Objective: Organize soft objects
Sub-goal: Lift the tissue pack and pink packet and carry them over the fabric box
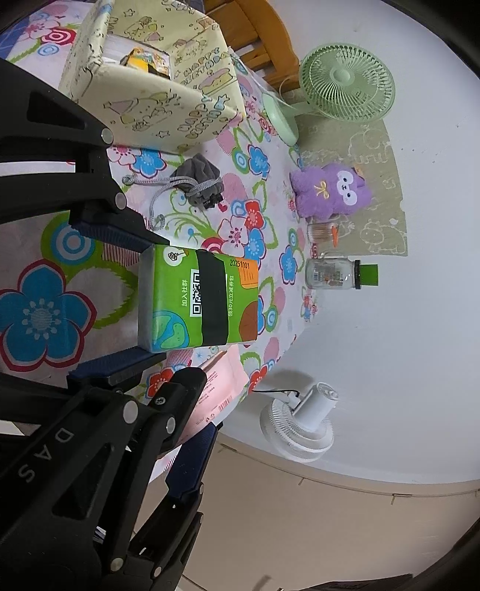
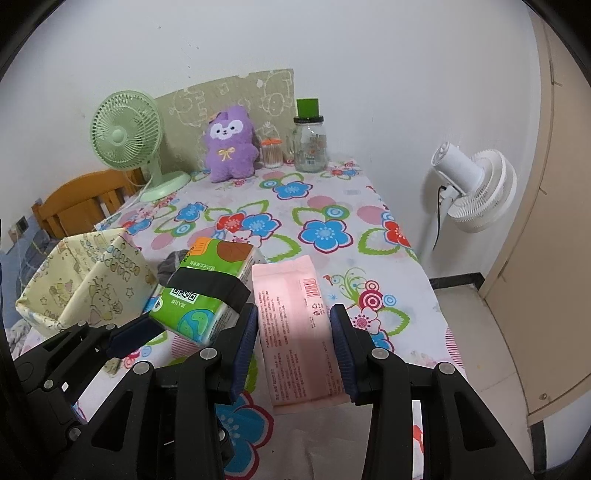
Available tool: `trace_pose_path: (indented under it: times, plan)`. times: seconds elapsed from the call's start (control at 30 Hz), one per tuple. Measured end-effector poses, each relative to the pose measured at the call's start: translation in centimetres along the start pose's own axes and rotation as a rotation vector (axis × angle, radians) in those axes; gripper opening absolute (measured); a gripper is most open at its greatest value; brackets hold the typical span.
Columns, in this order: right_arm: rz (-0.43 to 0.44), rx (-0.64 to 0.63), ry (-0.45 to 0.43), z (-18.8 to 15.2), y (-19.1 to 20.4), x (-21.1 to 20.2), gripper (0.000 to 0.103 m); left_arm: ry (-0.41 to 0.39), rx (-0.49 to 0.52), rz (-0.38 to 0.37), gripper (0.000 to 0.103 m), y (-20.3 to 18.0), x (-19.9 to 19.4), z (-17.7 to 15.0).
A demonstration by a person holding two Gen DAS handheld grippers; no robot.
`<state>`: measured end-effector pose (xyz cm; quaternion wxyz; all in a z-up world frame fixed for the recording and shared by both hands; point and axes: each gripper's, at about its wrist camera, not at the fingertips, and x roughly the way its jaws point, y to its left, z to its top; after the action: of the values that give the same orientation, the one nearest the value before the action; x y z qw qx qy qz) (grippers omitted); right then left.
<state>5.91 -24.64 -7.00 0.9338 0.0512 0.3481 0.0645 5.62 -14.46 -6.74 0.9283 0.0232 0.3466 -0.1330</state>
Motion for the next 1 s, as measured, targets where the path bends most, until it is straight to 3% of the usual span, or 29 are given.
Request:
trace_pose_path:
  times: [1.0]
  plan:
    - [0.028,-0.030,-0.075,2.2,5.2,-4.6,0.043,-0.071,0.000,0.065,0.053,3.5,-5.7,1.6]
